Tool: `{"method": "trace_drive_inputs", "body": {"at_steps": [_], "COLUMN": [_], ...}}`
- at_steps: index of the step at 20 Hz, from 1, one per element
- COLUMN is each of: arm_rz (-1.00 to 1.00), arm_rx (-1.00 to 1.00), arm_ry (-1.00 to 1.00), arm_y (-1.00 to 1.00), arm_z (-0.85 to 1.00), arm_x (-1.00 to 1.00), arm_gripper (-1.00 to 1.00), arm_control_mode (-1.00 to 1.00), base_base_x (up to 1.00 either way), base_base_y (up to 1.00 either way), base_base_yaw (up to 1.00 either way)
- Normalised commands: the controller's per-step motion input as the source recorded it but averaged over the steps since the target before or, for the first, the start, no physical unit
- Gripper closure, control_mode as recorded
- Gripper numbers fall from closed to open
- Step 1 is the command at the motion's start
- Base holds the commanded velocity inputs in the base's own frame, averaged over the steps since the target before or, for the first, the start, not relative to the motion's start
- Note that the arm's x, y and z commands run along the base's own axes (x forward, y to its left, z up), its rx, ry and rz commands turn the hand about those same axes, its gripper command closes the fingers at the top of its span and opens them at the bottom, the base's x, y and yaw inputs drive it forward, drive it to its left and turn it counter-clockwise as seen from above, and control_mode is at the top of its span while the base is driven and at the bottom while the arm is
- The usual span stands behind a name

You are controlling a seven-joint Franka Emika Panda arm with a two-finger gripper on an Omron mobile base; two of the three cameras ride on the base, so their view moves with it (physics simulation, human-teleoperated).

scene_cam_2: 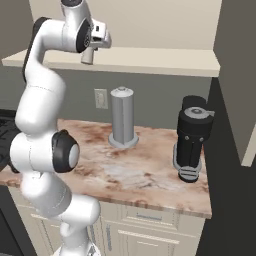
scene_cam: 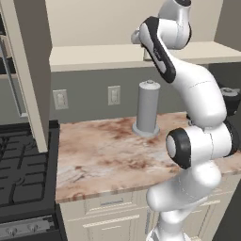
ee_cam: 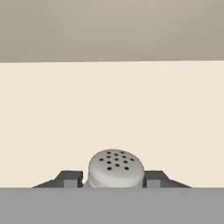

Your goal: Retrieve the shaker from the cabinet and place it next the steak on a plate on the dining table.

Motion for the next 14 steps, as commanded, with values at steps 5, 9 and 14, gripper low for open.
{"method": "trace_drive_inputs", "body": {"at_steps": [5,9,14], "arm_rz": [0.01,0.02,0.03], "arm_rx": [-0.02,-0.01,0.00], "arm_ry": [-0.21,-0.23,-0.19], "arm_y": [0.00,0.00,0.00], "arm_z": [-0.43,-0.28,-0.20], "arm_x": [-1.00,-1.00,-1.00], "arm_gripper": [1.00,1.00,1.00], "arm_control_mode": [-1.00,-1.00,-1.00], "base_base_x": [0.00,0.00,0.00], "base_base_y": [0.00,0.00,0.00], "base_base_yaw": [0.00,0.00,0.00]}}
